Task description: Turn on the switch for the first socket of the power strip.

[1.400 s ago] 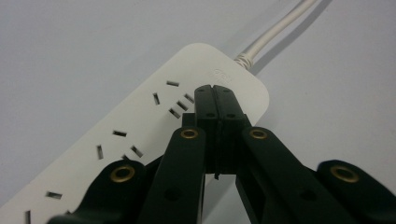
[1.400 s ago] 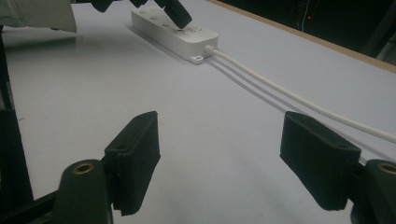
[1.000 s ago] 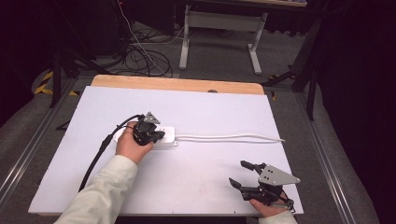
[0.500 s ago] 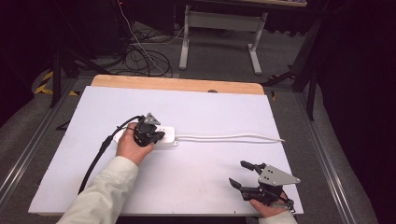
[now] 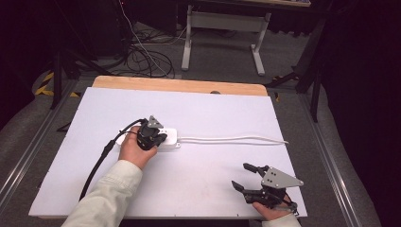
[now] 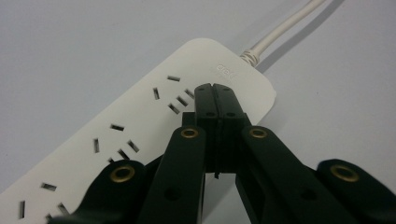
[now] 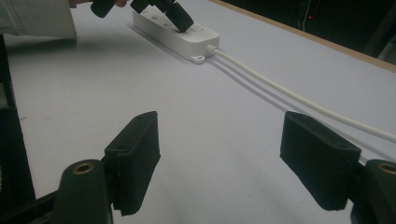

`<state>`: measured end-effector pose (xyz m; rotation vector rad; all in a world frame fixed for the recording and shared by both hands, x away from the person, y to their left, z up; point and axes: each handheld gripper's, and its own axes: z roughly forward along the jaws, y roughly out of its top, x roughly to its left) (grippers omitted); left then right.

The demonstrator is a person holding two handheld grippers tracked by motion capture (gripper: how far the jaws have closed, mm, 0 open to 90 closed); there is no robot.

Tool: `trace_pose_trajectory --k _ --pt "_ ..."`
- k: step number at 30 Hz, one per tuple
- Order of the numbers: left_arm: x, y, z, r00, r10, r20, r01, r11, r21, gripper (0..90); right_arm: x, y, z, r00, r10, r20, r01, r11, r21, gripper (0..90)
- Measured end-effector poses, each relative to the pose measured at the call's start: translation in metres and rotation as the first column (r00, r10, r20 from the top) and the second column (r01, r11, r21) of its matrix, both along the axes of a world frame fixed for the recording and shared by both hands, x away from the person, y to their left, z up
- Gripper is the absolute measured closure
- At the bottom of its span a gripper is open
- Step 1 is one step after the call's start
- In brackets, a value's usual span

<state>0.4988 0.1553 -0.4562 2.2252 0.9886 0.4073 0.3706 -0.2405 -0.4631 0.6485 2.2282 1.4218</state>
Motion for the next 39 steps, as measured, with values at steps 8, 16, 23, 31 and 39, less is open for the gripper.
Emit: trace_pose_trajectory --k 8,16,23,31,39 --pt "-0.0003 0.0005 -0.0010 1.0000 0.006 0.006 -0.006 1.0000 -0.004 90.0 -0.0001 0.0001 0.0001 1.0000 0.000 0.000 0.000 1.0000 -0.002 28.6" --pt "-0.0014 -0.0009 -0.0014 0.9998 0.017 0.005 -0.017 0.9999 0.001 90.0 0.0002 0.0008 -0.0003 1.0000 0.003 -0.002 -0.003 1.0000 0.002 28.6" --pt "-0.0018 0.0003 -0.0024 0.9996 0.029 0.004 -0.029 0.9995 -0.014 90.0 -0.0003 0.0010 -0.0001 1.0000 0.000 -0.006 0.000 1.0000 0.000 28.6" --pt "-0.0013 0.0008 -0.0034 0.9993 0.035 -0.007 -0.036 0.9989 -0.030 90.0 0.0002 0.0007 -0.0003 1.0000 0.003 -0.003 -0.003 1.0000 0.002 28.6" --pt "-0.0025 0.0056 -0.0025 0.9991 0.041 -0.007 -0.042 0.9953 -0.087 90.0 0.0003 -0.0002 -0.0003 1.0000 -0.001 -0.001 0.001 1.0000 0.002 28.6"
